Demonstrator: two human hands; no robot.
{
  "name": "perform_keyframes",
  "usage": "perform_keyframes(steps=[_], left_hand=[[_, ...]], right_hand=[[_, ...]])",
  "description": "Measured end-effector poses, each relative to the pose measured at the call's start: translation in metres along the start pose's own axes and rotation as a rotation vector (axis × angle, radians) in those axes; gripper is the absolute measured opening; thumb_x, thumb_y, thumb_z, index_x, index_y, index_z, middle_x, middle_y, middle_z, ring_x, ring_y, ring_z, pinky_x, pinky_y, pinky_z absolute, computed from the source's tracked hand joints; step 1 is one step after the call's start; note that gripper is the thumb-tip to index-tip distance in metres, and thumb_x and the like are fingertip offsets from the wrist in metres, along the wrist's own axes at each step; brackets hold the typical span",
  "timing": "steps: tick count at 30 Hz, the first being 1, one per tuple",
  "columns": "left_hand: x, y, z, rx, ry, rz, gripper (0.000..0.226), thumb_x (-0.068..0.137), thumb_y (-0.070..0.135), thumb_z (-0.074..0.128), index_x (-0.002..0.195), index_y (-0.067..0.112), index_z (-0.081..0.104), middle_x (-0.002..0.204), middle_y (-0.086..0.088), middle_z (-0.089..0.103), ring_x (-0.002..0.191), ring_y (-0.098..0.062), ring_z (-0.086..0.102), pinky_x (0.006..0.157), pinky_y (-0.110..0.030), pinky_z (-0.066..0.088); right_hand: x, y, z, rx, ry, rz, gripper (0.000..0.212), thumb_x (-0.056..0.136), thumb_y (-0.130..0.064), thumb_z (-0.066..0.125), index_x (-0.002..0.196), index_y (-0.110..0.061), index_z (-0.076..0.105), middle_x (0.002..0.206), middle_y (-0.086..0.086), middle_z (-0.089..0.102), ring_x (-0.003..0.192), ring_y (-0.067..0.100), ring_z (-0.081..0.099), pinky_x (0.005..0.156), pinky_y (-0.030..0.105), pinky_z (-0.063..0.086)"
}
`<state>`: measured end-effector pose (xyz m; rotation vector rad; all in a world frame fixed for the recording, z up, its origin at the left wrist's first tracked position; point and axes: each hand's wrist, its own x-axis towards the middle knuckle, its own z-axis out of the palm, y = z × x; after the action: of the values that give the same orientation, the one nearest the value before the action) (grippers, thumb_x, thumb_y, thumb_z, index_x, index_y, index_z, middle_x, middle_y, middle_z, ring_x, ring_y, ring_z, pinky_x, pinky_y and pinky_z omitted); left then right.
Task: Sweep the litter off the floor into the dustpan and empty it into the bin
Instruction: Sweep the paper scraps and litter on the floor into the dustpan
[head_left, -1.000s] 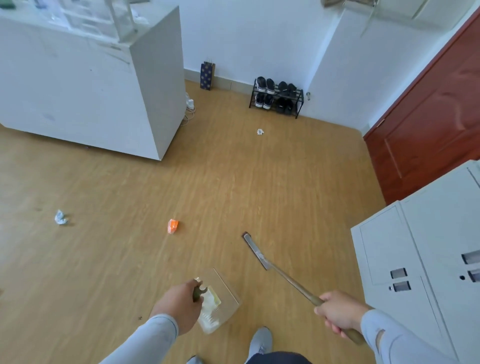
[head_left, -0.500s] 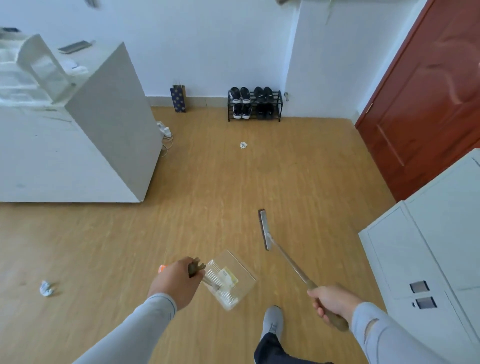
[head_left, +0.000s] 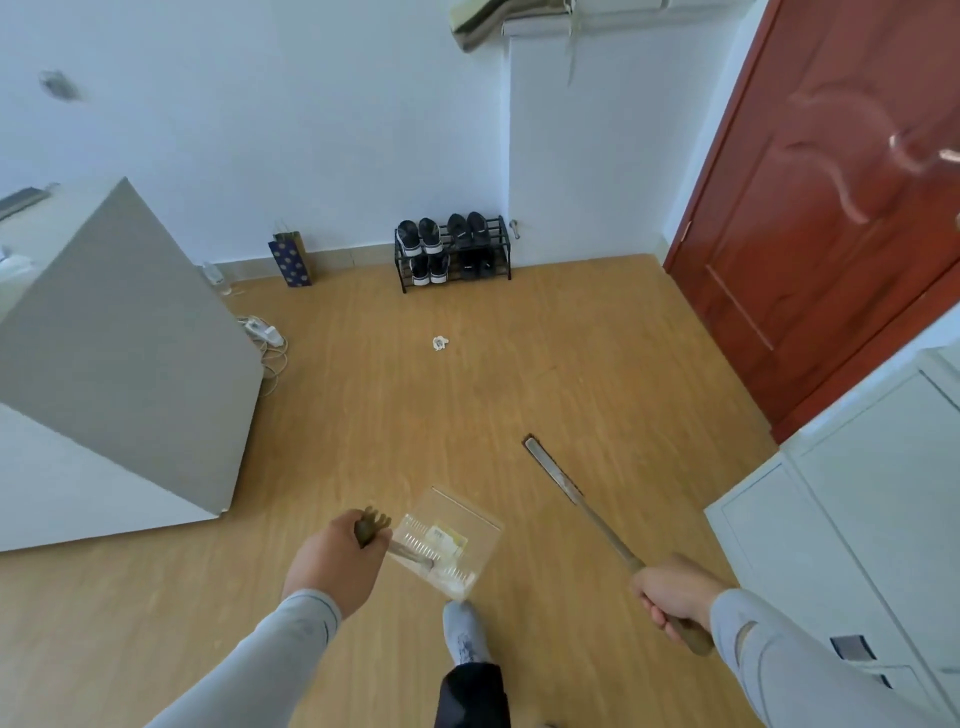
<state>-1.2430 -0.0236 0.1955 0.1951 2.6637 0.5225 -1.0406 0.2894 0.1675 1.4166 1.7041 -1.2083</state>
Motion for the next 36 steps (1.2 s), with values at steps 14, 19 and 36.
perform_keyframes(steps=[14, 19, 36], left_hand=[[0.218, 0.115, -0.023, -0.047, -0.133, 0.104, 0.019, 0.096, 0.047, 0.057, 0.098, 0.030, 0.064, 0.074, 0.006, 0.070, 0.065, -0.016, 0.067, 0.064, -0.033, 0.060], [0.276, 0.171, -0.018, -0.050, -0.160, 0.124, 0.018, 0.096, 0.046, 0.058, 0.099, 0.029, 0.064, 0.076, 0.007, 0.069, 0.066, -0.015, 0.066, 0.062, -0.031, 0.058], [0.439, 0.402, 0.004, 0.036, -0.146, 0.073, 0.020, 0.097, 0.046, 0.060, 0.098, 0.026, 0.063, 0.074, 0.003, 0.070, 0.066, -0.018, 0.067, 0.063, -0.034, 0.059]], right_hand=[[0.074, -0.164, -0.103, 0.103, 0.107, 0.092, 0.040, 0.098, -0.018, 0.060, 0.060, -0.011, 0.052, 0.044, 0.003, 0.049, 0.037, 0.013, 0.043, 0.040, 0.018, 0.036], [0.114, -0.202, -0.150, 0.126, 0.133, 0.114, 0.041, 0.097, -0.022, 0.062, 0.058, -0.009, 0.058, 0.045, 0.004, 0.054, 0.039, 0.015, 0.047, 0.042, 0.020, 0.040], [0.275, -0.330, -0.364, 0.111, 0.064, 0.073, 0.043, 0.097, -0.020, 0.059, 0.056, -0.009, 0.054, 0.043, 0.005, 0.051, 0.040, 0.019, 0.045, 0.043, 0.020, 0.042]])
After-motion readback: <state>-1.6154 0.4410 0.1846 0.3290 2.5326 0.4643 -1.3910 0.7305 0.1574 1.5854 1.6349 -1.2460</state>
